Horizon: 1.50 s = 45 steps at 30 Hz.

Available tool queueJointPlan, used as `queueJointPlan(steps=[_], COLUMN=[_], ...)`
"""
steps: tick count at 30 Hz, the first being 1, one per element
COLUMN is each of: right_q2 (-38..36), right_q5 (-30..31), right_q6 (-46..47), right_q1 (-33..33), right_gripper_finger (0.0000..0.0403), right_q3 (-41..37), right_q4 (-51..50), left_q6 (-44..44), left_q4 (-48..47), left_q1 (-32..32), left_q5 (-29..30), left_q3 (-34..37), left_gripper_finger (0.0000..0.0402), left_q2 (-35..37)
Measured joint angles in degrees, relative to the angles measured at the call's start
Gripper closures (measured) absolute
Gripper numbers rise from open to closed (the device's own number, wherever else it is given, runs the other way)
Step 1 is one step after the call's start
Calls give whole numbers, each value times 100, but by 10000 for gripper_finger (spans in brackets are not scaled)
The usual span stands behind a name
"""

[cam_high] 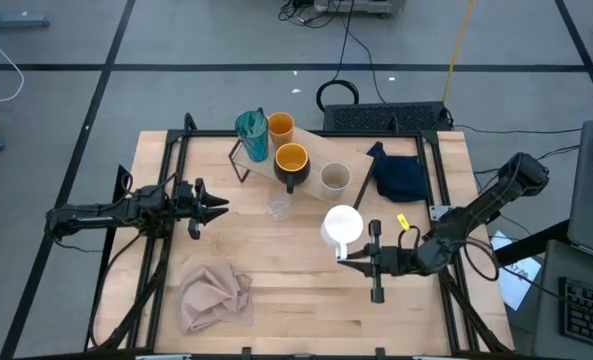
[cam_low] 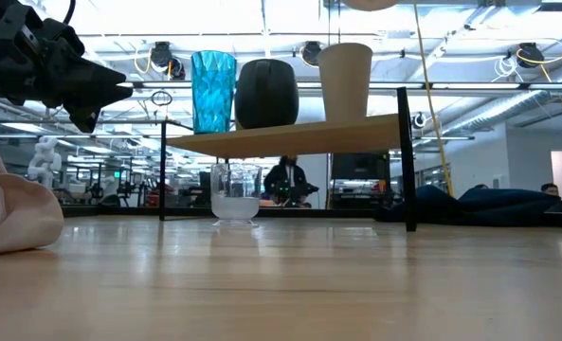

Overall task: Stack small to large cups/mugs on shelf
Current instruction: Put the white mug on the shelf

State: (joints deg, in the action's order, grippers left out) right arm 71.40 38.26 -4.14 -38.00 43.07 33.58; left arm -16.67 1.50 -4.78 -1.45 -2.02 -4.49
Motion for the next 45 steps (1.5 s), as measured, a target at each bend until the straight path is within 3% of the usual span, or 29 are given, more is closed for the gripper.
queueJointPlan(steps=[10,20,28,33,45], right_q2=[0,0,-98,-346,-1196], right_q5=[-168,-1298,-1259,-802,-780], right_q6=[171,215,-316,-645,-1054], right_q1=[0,-60,-239,-223,-172], right_gripper_finger=[402,402,402,402,402], right_q3=[0,0,0,0,-54], right_q4=[-85,151,302,-151,-1022], left_q6=[-2,29,42,18,-4], left_q4=[0,2,2,6,192], left_q1=[-1,-1,-2,0,-2], left_q5=[0,0,2,2,59], left_q3=[0,2,1,2,0], left_gripper_finger=[277,277,277,277,277], left_q2=[0,0,0,0,0])
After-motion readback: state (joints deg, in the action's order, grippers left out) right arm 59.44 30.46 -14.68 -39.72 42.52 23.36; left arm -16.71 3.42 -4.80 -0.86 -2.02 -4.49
